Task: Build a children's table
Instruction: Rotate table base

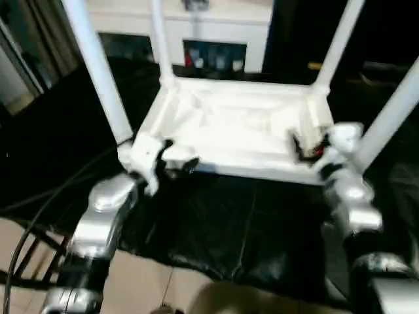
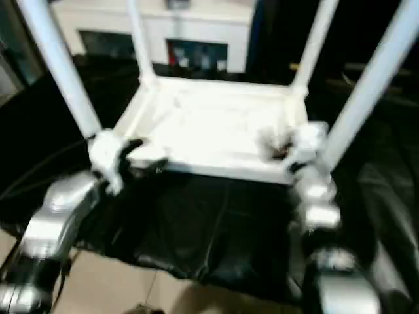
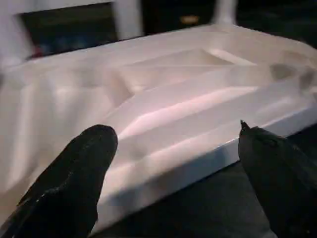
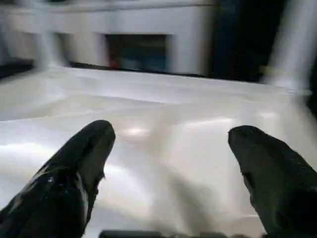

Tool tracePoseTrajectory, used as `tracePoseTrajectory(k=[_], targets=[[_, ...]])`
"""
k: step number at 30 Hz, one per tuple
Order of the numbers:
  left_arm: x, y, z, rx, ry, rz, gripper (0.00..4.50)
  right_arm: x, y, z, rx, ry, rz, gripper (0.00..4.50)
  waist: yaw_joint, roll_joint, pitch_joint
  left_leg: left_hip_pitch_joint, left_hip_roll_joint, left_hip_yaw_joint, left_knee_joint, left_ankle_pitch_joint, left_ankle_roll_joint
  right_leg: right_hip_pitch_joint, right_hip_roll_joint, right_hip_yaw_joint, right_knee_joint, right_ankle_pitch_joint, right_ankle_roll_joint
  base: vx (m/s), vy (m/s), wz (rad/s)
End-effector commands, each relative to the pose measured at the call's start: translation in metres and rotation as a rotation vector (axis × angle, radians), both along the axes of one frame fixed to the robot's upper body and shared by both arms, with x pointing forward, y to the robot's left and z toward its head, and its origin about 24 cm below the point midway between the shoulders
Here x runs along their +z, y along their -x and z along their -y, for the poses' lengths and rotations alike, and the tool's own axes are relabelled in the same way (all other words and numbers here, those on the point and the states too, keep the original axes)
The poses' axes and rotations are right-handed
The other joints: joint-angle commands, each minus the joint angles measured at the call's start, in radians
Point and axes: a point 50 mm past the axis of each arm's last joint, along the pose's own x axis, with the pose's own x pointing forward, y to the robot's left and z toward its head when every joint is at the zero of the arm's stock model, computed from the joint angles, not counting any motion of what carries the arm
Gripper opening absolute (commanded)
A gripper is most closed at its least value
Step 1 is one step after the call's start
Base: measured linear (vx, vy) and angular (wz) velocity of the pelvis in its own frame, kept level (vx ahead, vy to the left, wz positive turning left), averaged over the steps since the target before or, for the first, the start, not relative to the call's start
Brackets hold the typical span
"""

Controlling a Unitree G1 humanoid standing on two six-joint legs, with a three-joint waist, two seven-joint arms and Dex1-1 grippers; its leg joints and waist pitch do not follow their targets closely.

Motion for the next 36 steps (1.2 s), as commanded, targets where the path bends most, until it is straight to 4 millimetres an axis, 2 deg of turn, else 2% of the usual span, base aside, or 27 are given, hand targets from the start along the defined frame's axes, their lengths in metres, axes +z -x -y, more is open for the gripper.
tracePoseTrajectory(k=[1, 3, 4, 5, 6, 7, 8, 9, 10, 13, 14, 15, 16, 17, 18, 19, 21, 22, 23, 24, 25, 26, 27, 31, 32, 33, 36], targets=[[-0.001, 0.008, -0.023, 0.168, 0.021, 0.042, 4.5, 0.014, 0.011, -0.016, 0.108, -0.032, 0.047, 4.46, 0.007, -0.003, -0.07, 0.015, 0.038, -0.021, -0.062, -0.183, 0.101, 0.056, -0.048, 0.035, -0.07, -0.092, -0.233, 0.0, 0.0, 0.0], [-0.006, 0.014, -0.032, 0.273, 0.024, 0.053, 4.5, 0.014, 0.022, -0.024, 0.165, -0.049, 0.038, 4.46, 0.005, 0.001, -0.066, 0.018, 0.041, -0.023, -0.071, -0.238, 0.068, 0.051, -0.045, 0.038, -0.079, -0.164, -0.199, 0.0, 0.0, 0.0], [-0.008, 0.016, -0.035, 0.309, 0.029, 0.055, 4.5, 0.014, 0.027, -0.026, 0.189, -0.054, 0.034, 4.46, 0.005, -0.008, -0.065, 0.019, 0.043, -0.023, -0.072, -0.248, 0.062, 0.049, -0.045, 0.039, -0.082, -0.177, -0.192, 0.0, 0.0, 0.0], [-0.01, 0.021, -0.043, 0.414, 0.026, 0.072, 4.5, 0.012, 0.043, -0.032, 0.246, -0.069, 0.005, 4.46, 0.01, -0.001, -0.064, 0.021, 0.042, -0.023, -0.076, -0.273, 0.046, 0.044, -0.047, 0.04, -0.085, -0.217, -0.181, 0.0, 0.0, 0.0], [-0.01, 0.021, -0.043, 0.414, 0.026, 0.072, 4.5, 0.012, 0.043, -0.032, 0.246, -0.069, 0.005, 4.46, 0.011, -0.001, -0.061, 0.022, 0.042, -0.024, -0.078, -0.283, 0.042, 0.044, -0.044, 0.041, -0.088, -0.229, -0.168, 0.0, 0.0, 0.0], [-0.009, 0.022, -0.046, 0.453, 0.03, 0.087, 4.5, 0.011, 0.049, -0.034, 0.266, -0.073, -0.008, 4.46, 0.018, -0.001, -0.06, 0.028, 0.045, -0.024, -0.079, -0.297, 0.033, 0.038, -0.045, 0.044, -0.092, -0.23, -0.153, 0.0, 0.0, 0.0], [-0.008, 0.022, -0.049, 0.495, 0.023, 0.108, 4.5, 0.009, 0.056, -0.036, 0.29, -0.076, -0.024, 4.46, 0.019, -0.012, -0.061, 0.022, 0.043, -0.025, -0.081, -0.294, 0.03, 0.043, -0.047, 0.045, -0.089, -0.234, -0.146, 0.0, 0.0, 0.0], [-0.006, 0.021, -0.051, 0.516, 0.022, 0.119, 4.5, 0.008, 0.061, -0.037, 0.301, -0.077, -0.038, 4.46, 0.02, -0.008, -0.061, 0.021, 0.043, -0.026, -0.082, -0.295, 0.026, 0.042, -0.047, 0.045, -0.089, -0.242, -0.14, 0.0, 0.0, 0.0], [-0.006, 0.019, -0.053, 0.527, 0.027, 0.124, 4.5, 0.007, 0.064, -0.036, 0.294, -0.073, -0.054, 4.46, 0.019, -0.012, -0.06, 0.019, 0.043, -0.027, -0.085, -0.299, 0.02, 0.041, -0.05, 0.045, -0.093, -0.265, -0.127, 0.0, 0.0, 0.0], [-0.003, 0.007, -0.058, 0.513, 0.034, 0.117, 4.5, 0.001, 0.071, -0.029, 0.259, -0.037, -0.12, 4.46, 0.017, -0.013, -0.058, 0.018, 0.037, -0.027, -0.086, -0.3, 0.005, 0.037, -0.05, 0.047, -0.096, -0.273, -0.11, 0.0, 0.0, 0.0], [-0.002, 0.001, -0.06, 0.5, 0.037, 0.113, 4.5, -0.002, 0.074, -0.027, 0.252, -0.03, -0.15, 4.46, 0.021, -0.012, -0.061, 0.028, 0.034, -0.025, -0.082, -0.308, -0.002, 0.032, -0.047, 0.049, -0.096, -0.283, -0.101, 0.0, 0.0, 0.0], [-0.002, -0.003, -0.06, 0.484, 0.04, 0.108, 4.5, -0.004, 0.075, -0.025, 0.248, -0.024, -0.166, 4.46, 0.018, -0.024, -0.059, 0.025, 0.031, -0.024, -0.083, -0.302, 0.001, 0.032, -0.047, 0.05, -0.101, -0.289, -0.095, 0.0, 0.0, 0.0], [-0.001, -0.007, -0.061, 0.463, 0.044, 0.103, 4.5, -0.006, 0.076, -0.024, 0.244, -0.017, -0.183, 4.46, 0.02, -0.019, -0.062, 0.019, 0.032, -0.028, -0.084, -0.283, -0.002, 0.039, -0.052, 0.049, -0.093, -0.273, -0.097, 0.0, 0.0, 0.0], [0.002, -0.015, -0.061, 0.415, 0.047, 0.097, 4.5, -0.011, 0.078, -0.021, 0.236, -0.003, -0.228, 4.46, 0.02, -0.018, -0.062, 0.02, 0.03, -0.027, -0.083, -0.275, -0.005, 0.036, -0.051, 0.048, -0.096, -0.269, -0.097, 0.0, 0.0, 0.0], [0.003, -0.017, -0.061, 0.401, 0.048, 0.097, 4.5, -0.012, 0.079, -0.02, 0.233, 0.001, -0.245, 4.46, 0.019, -0.019, -0.063, 0.02, 0.03, -0.028, -0.082, -0.271, -0.005, 0.037, -0.051, 0.048, -0.093, -0.255, -0.101, 0.0, 0.0, 0.0], [0.005, -0.022, -0.06, 0.368, 0.054, 0.092, 4.5, -0.015, 0.082, -0.018, 0.224, 0.016, -0.283, 4.46, 0.017, -0.022, -0.065, 0.016, 0.033, -0.029, -0.082, -0.256, -0.005, 0.041, -0.054, 0.048, -0.086, -0.214, -0.114, 0.0, 0.0, 0.0], [0.009, -0.036, -0.064, 0.333, 0.026, 0.065, 4.5, -0.023, 0.086, -0.012, 0.199, 0.058, -0.365, 4.46, 0.018, -0.02, -0.066, 0.017, 0.031, -0.027, -0.079, -0.237, -0.002, 0.041, -0.053, 0.049, -0.085, -0.191, -0.122, 0.0, 0.0, 0.0], [0.009, -0.036, -0.064, 0.333, 0.026, 0.065, 4.5, -0.023, 0.086, -0.012, 0.199, 0.058, -0.365, 4.46, 0.018, -0.019, -0.068, 0.021, 0.028, -0.026, -0.076, -0.227, -0.001, 0.04, -0.051, 0.049, -0.083, -0.172, -0.125, 0.0, 0.0, 0.0], [0.011, -0.042, -0.068, 0.342, 0.02, 0.057, 4.5, -0.025, 0.088, -0.011, 0.194, 0.076, -0.396, 4.46, 0.018, -0.02, -0.07, 0.018, 0.03, -0.027, -0.076, -0.217, -0.001, 0.044, -0.055, 0.049, -0.078, -0.149, -0.133, 0.0, 0.0, 0.0], [0.012, -0.045, -0.069, 0.342, 0.024, 0.042, 4.5, -0.026, 0.089, -0.011, 0.207, 0.079, -0.417, 4.46, 0.018, -0.024, -0.069, 0.018, 0.027, -0.024, -0.073, -0.206, 0.003, 0.045, -0.053, 0.048, -0.079, -0.129, -0.138, 0.0, 0.0, 0.0], [0.013, -0.049, -0.07, 0.336, 0.033, 0.026, 4.5, -0.027, 0.091, -0.011, 0.218, 0.086, -0.436, 4.46, 0.018, -0.022, -0.071, 0.017, 0.028, -0.025, -0.071, -0.189, 0.01, 0.047, -0.055, 0.047, -0.075, -0.104, -0.151, 0.0, 0.0, 0.0], [0.014, -0.053, -0.07, 0.303, 0.071, -0.006, 4.5, -0.028, 0.092, -0.011, 0.222, 0.083, -0.454, 4.46, 0.018, -0.027, -0.07, 0.017, 0.027, -0.022, -0.069, -0.182, 0.018, 0.047, -0.055, 0.048, -0.076, -0.097, -0.159, 0.0, 0.0, 0.0], [0.014, -0.054, -0.07, 0.291, 0.084, -0.016, 4.5, -0.029, 0.092, -0.011, 0.223, 0.082, -0.458, 4.46, 0.02, -0.026, -0.068, 0.018, 0.025, -0.02, -0.068, -0.179, 0.021, 0.046, -0.055, 0.048, -0.076, -0.108, -0.161, 0.0, 0.0, 0.0], [0.015, -0.058, -0.062, 0.1, 0.111, -0.075, 4.5, -0.034, 0.086, -0.004, 0.146, 0.124, -0.469, 4.46, 0.024, -0.026, -0.068, 0.02, 0.032, -0.022, -0.071, -0.18, 0.016, 0.044, -0.062, 0.048, -0.076, -0.139, -0.18, 0.0, 0.0, 0.0], [0.015, -0.058, -0.061, 0.058, 0.117, -0.084, 4.5, -0.034, 0.084, -0.002, 0.126, 0.133, -0.471, 4.46, 0.023, -0.029, -0.067, 0.021, 0.03, -0.021, -0.072, -0.18, 0.013, 0.043, -0.062, 0.048, -0.076, -0.143, -0.184, 0.0, 0.0, 0.0], [0.016, -0.058, -0.058, -0.001, 0.13, -0.1, 4.5, -0.034, 0.081, 0.001, 0.105, 0.137, -0.476, 4.46, 0.023, -0.026, -0.068, 0.022, 0.031, -0.021, -0.072, -0.186, 0.009, 0.043, -0.062, 0.048, -0.075, -0.144, -0.187, 0.0, 0.0, 0.0], [0.018, -0.058, -0.051, -0.154, 0.18, -0.137, 4.5, -0.034, 0.077, 0.003, 0.089, 0.133, -0.487, 4.46, 0.027, -0.027, -0.066, 0.028, 0.035, -0.02, -0.074, -0.211, 0.003, 0.042, -0.067, 0.05, -0.076, -0.16, -0.199, 0.0, 0.0, 0.0]])
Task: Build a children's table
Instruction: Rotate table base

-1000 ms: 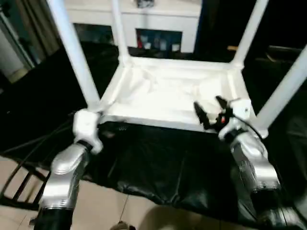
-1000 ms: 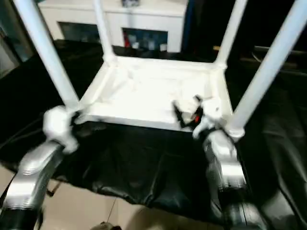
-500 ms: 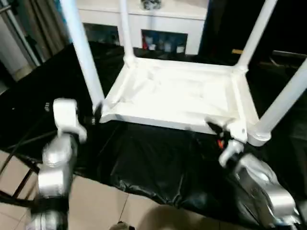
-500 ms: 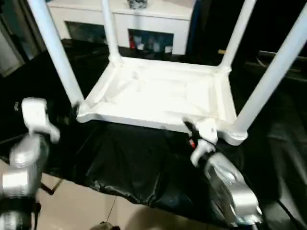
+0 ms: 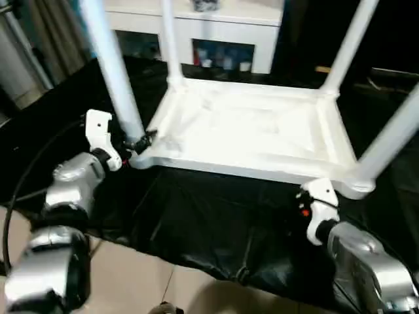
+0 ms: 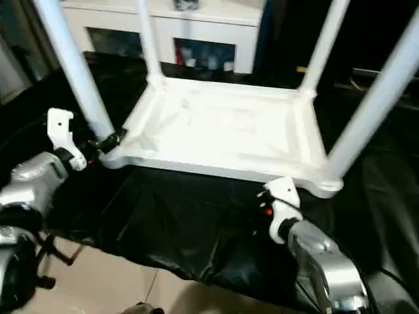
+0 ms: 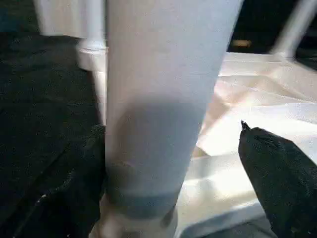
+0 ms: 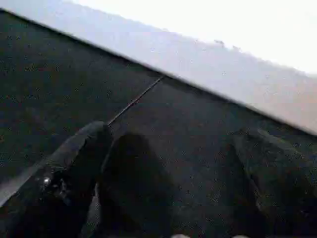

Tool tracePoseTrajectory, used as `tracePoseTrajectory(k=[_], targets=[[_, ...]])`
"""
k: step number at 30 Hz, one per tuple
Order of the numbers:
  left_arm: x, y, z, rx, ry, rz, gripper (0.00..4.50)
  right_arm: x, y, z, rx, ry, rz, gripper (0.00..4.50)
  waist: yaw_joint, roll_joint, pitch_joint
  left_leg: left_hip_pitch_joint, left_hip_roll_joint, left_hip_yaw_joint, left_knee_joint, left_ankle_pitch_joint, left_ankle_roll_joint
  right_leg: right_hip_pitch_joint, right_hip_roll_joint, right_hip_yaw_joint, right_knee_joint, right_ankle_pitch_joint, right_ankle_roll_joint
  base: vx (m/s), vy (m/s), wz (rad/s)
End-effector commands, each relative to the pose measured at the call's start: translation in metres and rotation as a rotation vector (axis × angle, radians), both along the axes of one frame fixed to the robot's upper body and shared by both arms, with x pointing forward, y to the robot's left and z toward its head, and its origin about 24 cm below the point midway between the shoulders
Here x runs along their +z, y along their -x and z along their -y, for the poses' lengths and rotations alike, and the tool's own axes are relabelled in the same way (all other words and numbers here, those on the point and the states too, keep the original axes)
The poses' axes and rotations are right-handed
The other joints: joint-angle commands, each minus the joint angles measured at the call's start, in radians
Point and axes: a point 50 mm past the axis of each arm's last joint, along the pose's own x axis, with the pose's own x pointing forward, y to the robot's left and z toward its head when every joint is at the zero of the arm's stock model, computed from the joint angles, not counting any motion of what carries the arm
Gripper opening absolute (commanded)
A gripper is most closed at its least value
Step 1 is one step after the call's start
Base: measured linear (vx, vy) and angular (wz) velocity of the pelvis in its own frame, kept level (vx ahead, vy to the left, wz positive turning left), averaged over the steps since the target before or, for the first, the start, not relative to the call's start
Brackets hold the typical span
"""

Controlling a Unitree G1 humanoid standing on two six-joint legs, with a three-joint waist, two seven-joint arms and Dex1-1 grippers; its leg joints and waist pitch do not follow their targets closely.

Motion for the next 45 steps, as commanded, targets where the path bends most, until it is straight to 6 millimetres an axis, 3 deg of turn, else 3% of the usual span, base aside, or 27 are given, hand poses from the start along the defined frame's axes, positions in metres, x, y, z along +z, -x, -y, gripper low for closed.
tracePoseTrajectory(k=[1, 2, 4, 5, 6, 7, 13, 15, 18, 19, 20, 21, 22, 24, 25, 26, 27, 29, 32, 33, 34, 36, 37, 38, 39, 40, 45], targets=[[0.001, 0.001, 0.016, -0.209, 0.054, -0.051, 4.5, 0.001, -0.006, 0.005, -0.038, 0.014, -0.002, 4.46, 0.0, -0.01, -0.066, 0.03, 0.039, -0.022, -0.073, -0.202, 0.004, 0.038, -0.064, 0.045, -0.068, -0.152, -0.212, 0.0, 0.0, 0.0], [0.003, 0.006, 0.022, -0.353, 0.091, -0.08, 4.5, 0.0, -0.011, 0.008, -0.062, 0.03, 0.006, 4.46, 0.006, -0.007, -0.067, 0.033, 0.041, -0.02, -0.073, -0.185, 0.0, 0.035, -0.065, 0.045, -0.065, -0.135, -0.222, 0.0, 0.0, 0.0], [0.004, 0.007, 0.023, -0.388, 0.094, -0.085, 4.5, 0.0, -0.013, 0.009, -0.068, 0.033, 0.008, 4.46, 0.012, -0.006, -0.067, 0.036, 0.042, -0.016, -0.071, -0.183, -0.003, 0.032, -0.063, 0.045, -0.06, -0.099, -0.238, 0.0, 0.0, 0.0], [0.005, 0.009, 0.031, -0.497, 0.103, -0.108, 4.5, -0.002, -0.019, 0.014, -0.115, 0.043, 0.019, 4.46, 0.015, -0.013, -0.068, 0.03, 0.043, -0.017, -0.072, -0.169, 0.003, 0.039, -0.067, 0.045, -0.055, -0.066, -0.247, 0.0, 0.0, 0.0], [0.006, 0.01, 0.035, -0.537, 0.11, -0.112, 4.5, -0.003, -0.022, 0.016, -0.136, 0.043, 0.021, 4.46, 0.015, -0.011, -0.069, 0.026, 0.041, -0.018, -0.072, -0.161, 0.005, 0.042, -0.069, 0.043, -0.054, -0.061, -0.25, 0.0, 0.0, 0.0], [0.006, 0.01, 0.035, -0.539, 0.11, -0.111, 4.5, -0.003, -0.022, 0.017, -0.136, 0.043, 0.021, 4.46, 0.017, -0.01, -0.068, 0.03, 0.042, -0.016, -0.071, -0.172, 0.003, 0.039, -0.07, 0.043, -0.057, -0.073, -0.25, 0.0, 0.0, 0.0], [0.013, 0.003, 0.077, -0.632, 0.11, -0.034, 4.5, -0.008, -0.03, 0.015, -0.126, 0.05, 0.005, 4.46, 0.021, -0.031, -0.069, 0.02, 0.042, -0.018, -0.068, -0.158, 0.026, 0.053, -0.077, 0.043, -0.057, -0.09, -0.25, 0.0, 0.0, 0.0], [0.018, 0.002, 0.1, -0.677, 0.162, 0.001, 4.5, -0.01, -0.033, 0.01, -0.106, 0.046, 0.006, 4.46, 0.02, -0.031, -0.069, 0.019, 0.043, -0.018, -0.066, -0.143, 0.036, 0.054, -0.077, 0.042, -0.057, -0.071, -0.257, 0.0, 0.0, 0.0], [0.021, 0.008, 0.116, -0.783, 0.212, -0.005, 4.5, -0.01, -0.035, 0.007, -0.096, 0.043, 0.01, 4.46, 0.017, -0.034, -0.069, 0.02, 0.044, -0.017, -0.065, -0.131, 0.046, 0.053, -0.074, 0.041, -0.054, -0.054, -0.274, 0.0, 0.0, 0.0], [0.023, 0.019, 0.131, -0.913, 0.251, -0.025, 4.5, -0.011, -0.036, 0.004, -0.082, 0.041, 0.014, 4.46, 0.016, -0.034, -0.069, 0.02, 0.044, -0.016, -0.065, -0.131, 0.048, 0.052, -0.072, 0.041, -0.054, -0.053, -0.277, 0.0, 0.0, 0.0], [0.023, 0.019, 0.131, -0.913, 0.251, -0.025, 4.5, -0.011, -0.036, 0.004, -0.082, 0.041, 0.014, 4.46, 0.016, -0.035, -0.068, 0.018, 0.046, -0.017, -0.065, -0.125, 0.05, 0.055, -0.074, 0.041, -0.051, -0.051, -0.285, 0.0, 0.0, 0.0], [0.023, 0.028, 0.137, -0.999, 0.263, -0.039, 4.5, -0.011, -0.037, 0.002, -0.073, 0.039, 0.018, 4.46, 0.015, -0.025, -0.067, 0.019, 0.044, -0.016, -0.065, -0.129, 0.051, 0.052, -0.072, 0.041, -0.053, -0.055, -0.286, 0.0, 0.0, 0.0], [0.024, 0.037, 0.141, -1.07, 0.268, -0.055, 4.5, -0.011, -0.038, 0.0, -0.065, 0.039, 0.022, 4.46, 0.011, -0.03, -0.07, 0.017, 0.049, -0.019, -0.066, -0.121, 0.052, 0.058, -0.074, 0.041, -0.048, -0.028, -0.292, 0.0, 0.0, 0.0], [0.025, 0.055, 0.147, -1.197, 0.292, -0.096, 4.5, -0.011, -0.039, -0.003, -0.042, 0.034, 0.027, 4.46, -0.003, -0.027, -0.07, 0.014, 0.046, -0.016, -0.065, -0.118, 0.06, 0.059, -0.067, 0.039, -0.044, 0.003, -0.303, 0.0, 0.0, 0.0], [0.025, 0.055, 0.147, -1.197, 0.292, -0.096, 4.5, -0.011, -0.039, -0.003, -0.042, 0.034, 0.027, 4.46, -0.009, -0.027, -0.068, 0.013, 0.045, -0.016, -0.066, -0.121, 0.063, 0.058, -0.065, 0.039, -0.046, -0.003, -0.302, 0.0, 0.0, 0.0], [0.028, 0.072, 0.152, -1.281, 0.323, -0.134, 4.5, -0.012, -0.04, -0.009, -0.022, 0.032, 0.027, 4.46, -0.011, -0.021, -0.065, 0.019, 0.043, -0.013, -0.065, -0.142, 0.059, 0.054, -0.062, 0.039, -0.055, -0.045, -0.3, 0.0, 0.0, 0.0], [0.029, 0.079, 0.155, -1.31, 0.335, -0.146, 4.5, -0.013, -0.041, -0.011, -0.01, 0.033, 0.027, 4.46, -0.018, -0.024, -0.064, 0.012, 0.047, -0.016, -0.07, -0.156, 0.045, 0.06, -0.066, 0.039, -0.051, -0.064, -0.301, 0.0, 0.0, 0.0], [0.028, 0.089, 0.161, -1.337, 0.336, -0.158, 4.5, -0.013, -0.042, -0.016, 0.007, 0.037, 0.029, 4.46, -0.024, -0.024, -0.064, 0.019, 0.046, -0.016, -0.069, -0.178, 0.033, 0.056, -0.064, 0.041, -0.057, -0.101, -0.296, 0.0, 0.0, 0.0], [0.025, 0.098, 0.172, -1.333, 0.337, -0.158, 4.5, -0.014, -0.045, -0.023, 0.027, 0.03, 0.029, 4.46, -0.035, -0.026, -0.059, 0.02, 0.043, -0.016, -0.073, -0.197, 0.02, 0.053, -0.058, 0.042, -0.066, -0.144, -0.278, 0.0, 0.0, 0.0], [0.023, 0.098, 0.176, -1.31, 0.329, -0.15, 4.5, -0.015, -0.045, -0.026, 0.036, 0.032, 0.029, 4.46, -0.037, -0.034, -0.059, 0.021, 0.043, -0.015, -0.073, -0.201, 0.02, 0.053, -0.058, 0.043, -0.069, -0.151, -0.274, 0.0, 0.0, 0.0], [0.022, 0.098, 0.178, -1.293, 0.323, -0.144, 4.5, -0.016, -0.045, -0.028, 0.043, 0.033, 0.029, 4.46, -0.037, -0.029, -0.058, 0.021, 0.043, -0.016, -0.073, -0.204, 0.018, 0.053, -0.059, 0.044, -0.07, -0.162, -0.267, 0.0, 0.0, 0.0], [0.019, 0.091, 0.184, -1.201, 0.283, -0.122, 4.5, -0.017, -0.046, -0.031, 0.055, 0.044, 0.031, 4.46, -0.04, -0.029, -0.059, 0.022, 0.044, -0.016, -0.074, -0.205, 0.017, 0.053, -0.056, 0.044, -0.072, -0.166, -0.255, 0.0, 0.0, 0.0], [0.015, 0.081, 0.188, -1.108, 0.231, -0.085, 4.5, -0.018, -0.047, -0.033, 0.062, 0.051, 0.034, 4.46, -0.04, -0.037, -0.058, 0.021, 0.043, -0.018, -0.073, -0.208, 0.02, 0.053, -0.058, 0.044, -0.076, -0.175, -0.244, 0.0, 0.0, 0.0], [0.013, 0.075, 0.188, -1.039, 0.19, -0.077, 4.5, -0.018, -0.048, -0.034, 0.063, 0.052, 0.035, 4.46, -0.041, -0.035, -0.057, 0.022, 0.041, -0.016, -0.073, -0.215, 0.017, 0.051, -0.056, 0.044, -0.079, -0.188, -0.236, 0.0, 0.0, 0.0], [0.011, 0.07, 0.187, -0.993, 0.163, -0.074, 4.5, -0.018, -0.048, -0.034, 0.063, 0.052, 0.035, 4.46, -0.038, -0.034, -0.059, 0.025, 0.042, -0.018, -0.074, -0.216, 0.011, 0.053, -0.058, 0.044, -0.078, -0.199, -0.224, 0.0, 0.0, 0.0], [0.011, 0.065, 0.184, -0.945, 0.139, -0.07, 4.5, -0.018, -0.049, -0.034, 0.06, 0.052, 0.036, 4.46, -0.039, -0.04, -0.058, 0.023, 0.042, -0.018, -0.075, -0.222, 0.01, 0.052, -0.057, 0.044, -0.079, -0.199, -0.218, 0.0, 0.0, 0.0], [0.011, 0.047, 0.161, -0.791, 0.049, -0.045, 4.5, -0.02, -0.05, -0.029, 0.03, 0.07, 0.038, 4.46, -0.039, -0.034, -0.062, 0.022, 0.04, -0.019, -0.073, -0.189, 0.017, 0.051, -0.057, 0.043, -0.07, -0.153, -0.222, 0.0, 0.0, 0.0]])
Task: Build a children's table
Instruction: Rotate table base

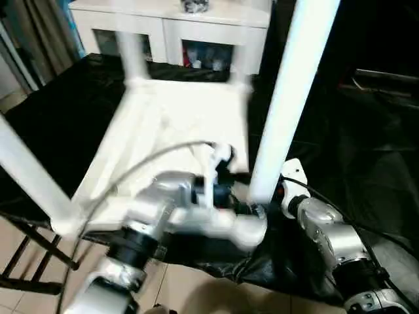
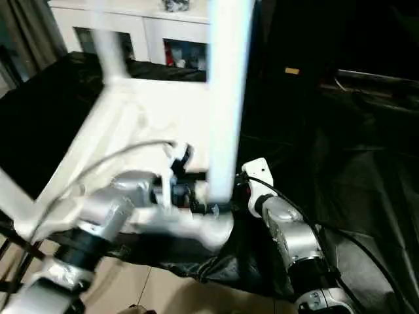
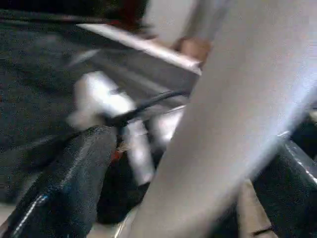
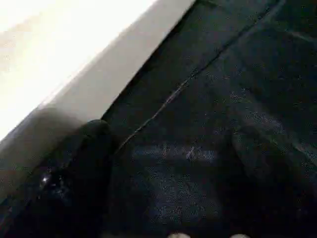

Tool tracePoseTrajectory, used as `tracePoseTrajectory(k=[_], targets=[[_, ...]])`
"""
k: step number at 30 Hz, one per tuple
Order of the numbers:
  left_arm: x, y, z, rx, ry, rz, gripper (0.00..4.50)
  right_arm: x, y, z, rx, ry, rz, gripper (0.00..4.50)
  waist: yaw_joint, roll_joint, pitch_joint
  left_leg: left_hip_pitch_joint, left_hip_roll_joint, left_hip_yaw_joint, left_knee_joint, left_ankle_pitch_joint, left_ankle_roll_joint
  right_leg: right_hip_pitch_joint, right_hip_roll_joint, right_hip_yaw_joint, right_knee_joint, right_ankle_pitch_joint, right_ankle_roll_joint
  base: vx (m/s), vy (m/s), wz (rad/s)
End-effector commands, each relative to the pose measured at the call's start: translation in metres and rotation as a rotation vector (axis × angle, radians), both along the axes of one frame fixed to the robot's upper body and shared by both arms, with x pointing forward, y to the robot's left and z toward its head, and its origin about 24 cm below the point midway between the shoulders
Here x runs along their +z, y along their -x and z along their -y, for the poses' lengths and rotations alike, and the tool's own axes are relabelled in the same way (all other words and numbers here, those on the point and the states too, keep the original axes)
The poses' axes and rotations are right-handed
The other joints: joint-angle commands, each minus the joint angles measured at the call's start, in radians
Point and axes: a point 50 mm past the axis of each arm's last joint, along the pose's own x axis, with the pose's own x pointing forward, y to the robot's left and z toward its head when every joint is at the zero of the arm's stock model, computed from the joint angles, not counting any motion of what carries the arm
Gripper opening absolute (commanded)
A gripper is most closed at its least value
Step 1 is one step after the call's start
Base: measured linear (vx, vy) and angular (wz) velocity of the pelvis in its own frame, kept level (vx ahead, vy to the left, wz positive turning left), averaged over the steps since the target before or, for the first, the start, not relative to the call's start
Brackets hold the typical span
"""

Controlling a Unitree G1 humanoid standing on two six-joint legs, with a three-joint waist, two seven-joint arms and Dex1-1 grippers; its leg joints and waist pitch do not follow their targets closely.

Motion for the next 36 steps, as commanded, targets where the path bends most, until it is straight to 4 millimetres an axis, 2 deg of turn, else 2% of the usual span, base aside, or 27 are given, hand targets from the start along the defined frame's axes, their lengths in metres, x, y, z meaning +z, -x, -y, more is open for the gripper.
tracePoseTrajectory(k=[1, 4, 7, 9, 13, 14, 16, 18, 20, 21, 22, 23, 25, 26, 28, 29, 32, 33, 34, 36], targets=[[0.003, -0.009, -0.012, 0.076, -0.031, 0.03, 4.5, -0.004, 0.0, 0.005, -0.02, 0.024, -0.022, 4.46, 0.007, -0.008, -0.065, 0.017, 0.037, -0.023, -0.074, -0.191, 0.015, 0.049, -0.056, 0.045, -0.075, -0.156, -0.218, 0.0, 0.0, 0.0], [0.003, -0.013, -0.024, 0.102, -0.048, 0.045, 4.5, -0.005, 0.001, 0.007, -0.024, 0.024, -0.021, 4.46, 0.009, -0.003, -0.067, 0.019, 0.038, -0.023, -0.075, -0.191, 0.015, 0.048, -0.055, 0.044, -0.072, -0.135, -0.23, 0.0, 0.0, 0.0], [0.0, -0.019, -0.036, 0.164, -0.097, 0.064, 4.5, -0.004, 0.003, 0.012, -0.03, 0.021, -0.019, 4.46, 0.009, -0.003, -0.068, 0.019, 0.037, -0.023, -0.075, -0.199, 0.012, 0.048, -0.056, 0.044, -0.07, -0.123, -0.233, 0.0, 0.0, 0.0], [-0.005, -0.014, -0.044, 0.142, -0.19, 0.088, 4.5, -0.001, 0.005, 0.02, -0.032, 0.011, -0.015, 4.46, 0.01, -0.002, -0.067, 0.02, 0.039, -0.025, -0.077, -0.205, 0.012, 0.049, -0.056, 0.044, -0.069, -0.119, -0.23, 0.0, 0.0, 0.0], [-0.018, 0.011, -0.043, 0.002, -0.29, 0.091, 4.5, 0.01, 0.009, 0.041, -0.013, 0.036, -0.001, 4.46, 0.021, -0.002, -0.069, 0.021, 0.044, -0.023, -0.075, -0.178, 0.019, 0.049, -0.059, 0.046, -0.064, -0.09, -0.235, 0.0, 0.0, 0.0], [-0.022, 0.014, -0.043, -0.007, -0.315, 0.089, 4.32, 0.014, 0.01, 0.046, 0.004, 0.054, 0.012, 4.5, 0.027, -0.002, -0.067, 0.022, 0.044, -0.019, -0.073, -0.159, 0.028, 0.045, -0.055, 0.047, -0.063, -0.072, -0.236, 0.0, 0.0, 0.0], [-0.028, 0.016, -0.045, 0.009, -0.364, 0.1, 4.32, 0.021, 0.013, 0.055, 0.043, 0.085, 0.033, 4.5, 0.032, -0.004, -0.065, 0.022, 0.042, -0.018, -0.073, -0.18, 0.026, 0.045, -0.056, 0.048, -0.067, -0.102, -0.229, 0.0, 0.0, 0.0], [-0.032, 0.017, -0.045, 0.022, -0.384, 0.106, 4.06, 0.03, 0.018, 0.063, 0.1, 0.123, 0.051, 4.5, 0.034, -0.005, -0.061, 0.022, 0.043, -0.02, -0.078, -0.22, 0.016, 0.046, -0.058, 0.048, -0.076, -0.171, -0.208, 0.0, 0.0, 0.0], [-0.033, 0.017, -0.045, 0.026, -0.393, 0.111, 3.98, 0.036, 0.022, 0.068, 0.141, 0.136, 0.057, 4.5, 0.033, -0.008, -0.06, 0.02, 0.042, -0.022, -0.079, -0.241, 0.01, 0.047, -0.06, 0.048, -0.081, -0.219, -0.193, 0.0, 0.0, 0.0], [-0.033, 0.018, -0.046, 0.032, -0.411, 0.12, 3.87, 0.043, 0.028, 0.074, 0.196, 0.148, 0.06, 4.5, 0.033, -0.006, -0.06, 0.021, 0.042, -0.023, -0.078, -0.246, 0.01, 0.047, -0.06, 0.048, -0.081, -0.222, -0.19, 0.0, 0.0, 0.0], [-0.034, 0.018, -0.047, 0.041, -0.434, 0.13, 3.87, 0.05, 0.035, 0.078, 0.252, 0.154, 0.054, 4.5, 0.034, -0.009, -0.06, 0.019, 0.044, -0.025, -0.079, -0.245, 0.016, 0.049, -0.06, 0.048, -0.081, -0.223, -0.182, 0.0, 0.0, 0.0], [-0.035, 0.018, -0.047, 0.048, -0.441, 0.132, 3.63, 0.053, 0.039, 0.08, 0.281, 0.152, 0.047, 4.5, 0.035, -0.006, -0.062, 0.021, 0.045, -0.025, -0.076, -0.236, 0.026, 0.047, -0.06, 0.049, -0.08, -0.206, -0.183, 0.0, 0.0, 0.0], [-0.035, 0.015, -0.048, 0.074, -0.444, 0.127, 3.51, 0.06, 0.048, 0.083, 0.362, 0.159, 0.033, 4.5, 0.034, -0.009, -0.062, 0.016, 0.044, -0.025, -0.075, -0.222, 0.039, 0.049, -0.058, 0.047, -0.078, -0.184, -0.19, 0.0, 0.0, 0.0], [-0.035, 0.011, -0.05, 0.106, -0.455, 0.122, 3.46, 0.065, 0.055, 0.085, 0.42, 0.168, 0.013, 4.5, 0.035, -0.002, -0.063, 0.017, 0.044, -0.025, -0.073, -0.218, 0.048, 0.05, -0.058, 0.047, -0.078, -0.174, -0.194, 0.0, 0.0, 0.0], [-0.035, 0.009, -0.052, 0.119, -0.467, 0.119, 3.19, 0.068, 0.058, 0.084, 0.448, 0.167, 0.003, 4.5, 0.033, -0.008, -0.063, 0.015, 0.042, -0.025, -0.071, -0.21, 0.06, 0.05, -0.057, 0.045, -0.078, -0.164, -0.203, 0.0, 0.0, 0.0], [-0.036, 0.008, -0.052, 0.121, -0.469, 0.118, 3.09, 0.069, 0.058, 0.084, 0.454, 0.166, 0.002, 4.5, 0.033, -0.008, -0.062, 0.015, 0.043, -0.025, -0.071, -0.213, 0.063, 0.048, -0.059, 0.045, -0.08, -0.179, -0.206, 0.0, 0.0, 0.0], [-0.035, 0.005, -0.055, 0.127, -0.479, 0.113, 2.87, 0.075, 0.063, 0.076, 0.517, 0.13, 0.006, 4.5, 0.035, -0.008, -0.063, 0.017, 0.044, -0.026, -0.071, -0.218, 0.061, 0.046, -0.059, 0.044, -0.082, -0.207, -0.209, 0.0, 0.0, 0.0], [-0.035, 0.004, -0.055, 0.117, -0.478, 0.108, 2.74, 0.078, 0.064, 0.071, 0.541, 0.112, 0.008, 4.5, 0.036, 0.003, -0.063, 0.018, 0.043, -0.027, -0.071, -0.221, 0.059, 0.045, -0.059, 0.045, -0.082, -0.206, -0.211, 0.0, 0.0, 0.0], [-0.036, 0.004, -0.054, 0.107, -0.478, 0.102, 2.64, 0.078, 0.064, 0.069, 0.554, 0.101, 0.007, 4.5, 0.035, -0.003, -0.063, 0.019, 0.044, -0.026, -0.071, -0.227, 0.058, 0.044, -0.058, 0.045, -0.083, -0.204, -0.209, 0.0, 0.0, 0.0], [-0.037, 0.006, -0.054, 0.083, -0.487, 0.094, 2.55, 0.078, 0.066, 0.064, 0.581, 0.097, 0.003, 4.5, 0.035, -0.002, -0.062, 0.018, 0.045, -0.028, -0.074, -0.23, 0.055, 0.045, -0.059, 0.044, -0.082, -0.209, -0.211, 0.0, 0.0, 0.0]])
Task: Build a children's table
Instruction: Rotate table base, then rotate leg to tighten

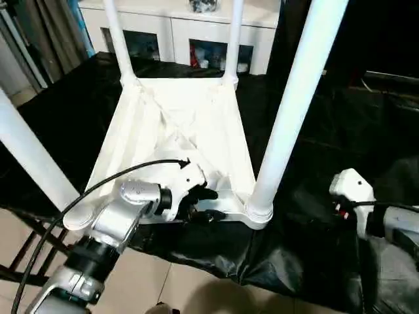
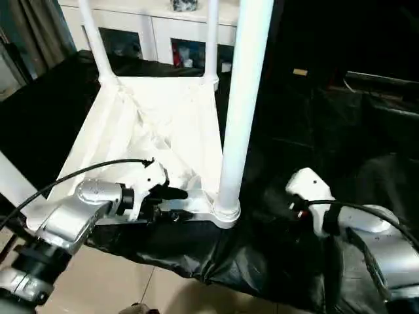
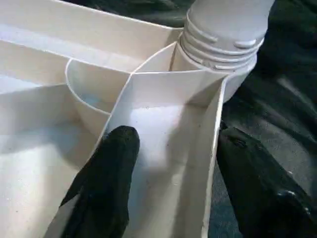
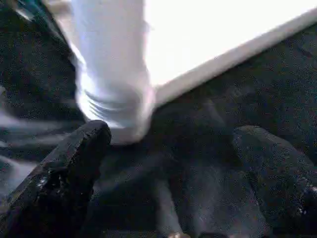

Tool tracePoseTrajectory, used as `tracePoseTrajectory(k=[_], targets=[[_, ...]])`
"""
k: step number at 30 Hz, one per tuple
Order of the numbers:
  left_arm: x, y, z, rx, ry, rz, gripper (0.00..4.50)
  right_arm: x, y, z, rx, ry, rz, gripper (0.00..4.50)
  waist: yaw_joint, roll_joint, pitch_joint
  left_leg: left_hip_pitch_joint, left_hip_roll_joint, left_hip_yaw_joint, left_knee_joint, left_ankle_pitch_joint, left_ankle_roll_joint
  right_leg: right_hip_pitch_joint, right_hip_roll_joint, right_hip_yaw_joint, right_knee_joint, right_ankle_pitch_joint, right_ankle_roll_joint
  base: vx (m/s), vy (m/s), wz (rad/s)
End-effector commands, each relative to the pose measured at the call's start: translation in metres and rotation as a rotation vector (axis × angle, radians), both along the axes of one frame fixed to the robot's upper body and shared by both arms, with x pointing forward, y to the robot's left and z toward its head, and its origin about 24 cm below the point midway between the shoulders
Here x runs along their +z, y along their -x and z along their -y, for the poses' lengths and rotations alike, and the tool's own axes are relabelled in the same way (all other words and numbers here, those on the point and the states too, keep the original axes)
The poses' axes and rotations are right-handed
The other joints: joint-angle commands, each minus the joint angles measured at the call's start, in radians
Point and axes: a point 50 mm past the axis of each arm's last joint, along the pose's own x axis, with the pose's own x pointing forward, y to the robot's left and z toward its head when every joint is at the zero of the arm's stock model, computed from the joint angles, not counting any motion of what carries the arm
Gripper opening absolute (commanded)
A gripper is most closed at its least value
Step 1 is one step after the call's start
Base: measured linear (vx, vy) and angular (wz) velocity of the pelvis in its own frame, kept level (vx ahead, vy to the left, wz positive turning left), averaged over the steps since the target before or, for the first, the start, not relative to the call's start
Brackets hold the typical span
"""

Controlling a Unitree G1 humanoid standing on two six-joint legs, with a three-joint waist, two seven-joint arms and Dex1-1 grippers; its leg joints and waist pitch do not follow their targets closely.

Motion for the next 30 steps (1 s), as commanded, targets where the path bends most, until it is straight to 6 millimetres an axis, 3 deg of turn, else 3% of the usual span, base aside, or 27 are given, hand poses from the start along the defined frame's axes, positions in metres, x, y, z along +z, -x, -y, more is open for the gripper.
tracePoseTrajectory(k=[1, 8, 14, 25, 30], targets=[[0.002, -0.002, -0.003, -0.007, -0.026, -0.003, 2.48, 0.003, 0.001, -0.006, 0.04, -0.006, -0.01, 4.5, 0.004, -0.004, -0.062, 0.021, 0.046, -0.028, -0.074, -0.234, 0.048, 0.043, -0.059, 0.043, -0.08, -0.213, -0.212, 0.0, 0.0, 0.0], [-0.005, 0.001, -0.004, -0.008, -0.038, -0.037, 2.11, 0.0, 0.004, -0.015, 0.063, -0.021, -0.03, 4.5, 0.005, -0.007, -0.065, 0.018, 0.045, -0.028, -0.072, -0.21, 0.05, 0.046, -0.06, 0.044, -0.074, -0.168, -0.225, 0.0, 0.0, 0.0], [-0.006, 0.005, -0.008, -0.033, -0.05, -0.081, 1.45, -0.002, 0.003, -0.02, 0.068, -0.021, -0.031, 4.5, 0.004, -0.008, -0.062, 0.02, 0.044, -0.028, -0.074, -0.231, 0.039, 0.044, -0.061, 0.044, -0.08, -0.223, -0.21, 0.0, 0.0, 0.0], [-0.008, 0.005, -0.012, -0.068, -0.091, -0.067, 0.66, -0.004, 0.0, -0.025, 0.067, -0.025, -0.025, 4.5, 0.003, -0.005, -0.066, 0.019, 0.043, -0.027, -0.072, -0.206, 0.046, 0.045, -0.06, 0.044, -0.076, -0.199, -0.208, 0.0, 0.0, 0.0], [-0.011, 0.0, -0.017, -0.099, -0.102, -0.024, 0.25, -0.009, -0.006, -0.038, 0.077, -0.041, -0.019, 4.5, 0.001, -0.002, -0.065, 0.02, 0.042, -0.027, -0.073, -0.225, 0.037, 0.041, -0.059, 0.044, -0.08, -0.227, -0.197, 0.0, 0.0, 0.0]])
